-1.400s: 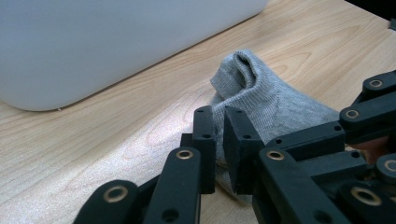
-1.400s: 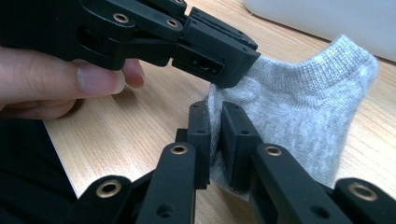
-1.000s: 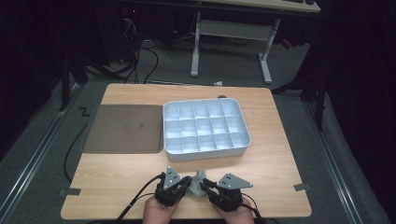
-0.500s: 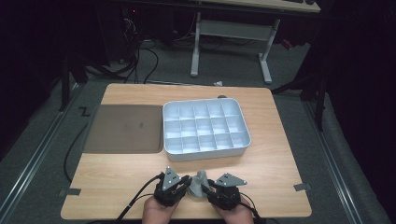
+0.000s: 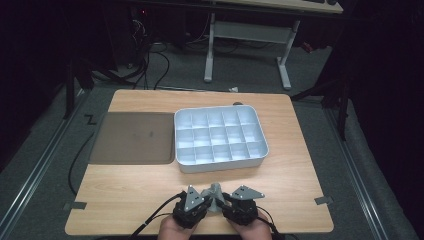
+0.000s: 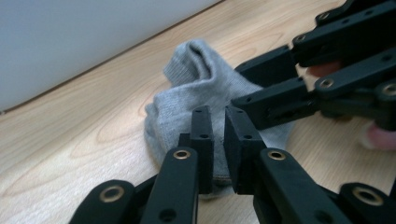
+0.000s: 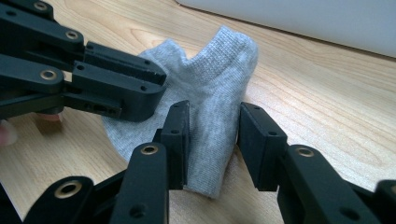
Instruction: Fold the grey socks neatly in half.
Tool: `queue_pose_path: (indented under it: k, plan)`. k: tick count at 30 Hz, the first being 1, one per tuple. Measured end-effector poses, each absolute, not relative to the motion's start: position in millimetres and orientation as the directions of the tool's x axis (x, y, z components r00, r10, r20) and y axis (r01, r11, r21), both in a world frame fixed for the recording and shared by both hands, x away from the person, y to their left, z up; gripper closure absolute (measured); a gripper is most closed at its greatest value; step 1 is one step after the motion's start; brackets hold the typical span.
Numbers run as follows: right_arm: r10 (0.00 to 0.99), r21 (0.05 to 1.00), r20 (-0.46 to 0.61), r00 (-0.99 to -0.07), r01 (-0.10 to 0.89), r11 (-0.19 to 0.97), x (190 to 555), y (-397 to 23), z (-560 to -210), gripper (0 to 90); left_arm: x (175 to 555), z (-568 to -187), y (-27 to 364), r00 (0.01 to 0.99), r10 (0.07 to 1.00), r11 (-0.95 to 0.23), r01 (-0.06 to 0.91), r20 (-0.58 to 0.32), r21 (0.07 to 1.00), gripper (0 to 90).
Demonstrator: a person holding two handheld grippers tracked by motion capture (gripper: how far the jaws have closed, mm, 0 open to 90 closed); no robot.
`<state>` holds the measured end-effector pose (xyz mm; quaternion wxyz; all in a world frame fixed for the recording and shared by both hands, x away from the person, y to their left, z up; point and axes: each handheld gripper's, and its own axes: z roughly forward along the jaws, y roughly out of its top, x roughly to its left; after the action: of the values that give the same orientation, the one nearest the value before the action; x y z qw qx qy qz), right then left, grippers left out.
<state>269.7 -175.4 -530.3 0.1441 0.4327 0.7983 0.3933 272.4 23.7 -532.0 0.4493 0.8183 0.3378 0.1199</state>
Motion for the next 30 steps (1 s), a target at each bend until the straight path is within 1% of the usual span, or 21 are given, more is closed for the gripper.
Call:
queue_pose_path:
  k: [5,8,16,20,24,27,30]
  plan:
    - [0.801,0.738,0.150,-0.580,0.605,0.300,273.5,-179.7,-527.8,56.2,272.2,-533.6,24.4,0.745,0.660,-0.381,0.442,-0.096,0.812,84.0]
    - [0.793,0.719,0.190,-0.578,0.632,0.288,276.8,-181.8,-528.4,54.0,271.9,-534.0,25.3,0.757,0.648,-0.397,0.428,-0.083,0.812,84.4]
    - [0.764,0.702,0.258,-0.592,0.658,0.272,280.1,-181.7,-529.9,53.4,268.7,-534.7,27.5,0.755,0.652,-0.401,0.418,-0.066,0.815,84.5]
    - [0.749,0.704,0.270,-0.605,0.655,0.275,279.1,-180.6,-531.0,60.3,270.3,-535.0,29.1,0.754,0.651,-0.388,0.431,-0.090,0.815,84.6]
    - [0.736,0.697,0.313,-0.600,0.672,0.251,279.6,-181.1,-533.0,67.5,272.1,-535.1,31.2,0.754,0.648,-0.376,0.443,-0.111,0.813,84.5]
    - [0.729,0.698,0.306,-0.612,0.665,0.266,279.8,-181.0,-533.4,72.0,272.1,-535.0,31.3,0.754,0.647,-0.378,0.442,-0.109,0.814,84.1]
    - [0.728,0.699,0.296,-0.619,0.659,0.277,279.3,-180.3,-533.3,74.3,271.7,-535.0,31.6,0.756,0.646,-0.380,0.437,-0.105,0.815,84.1]
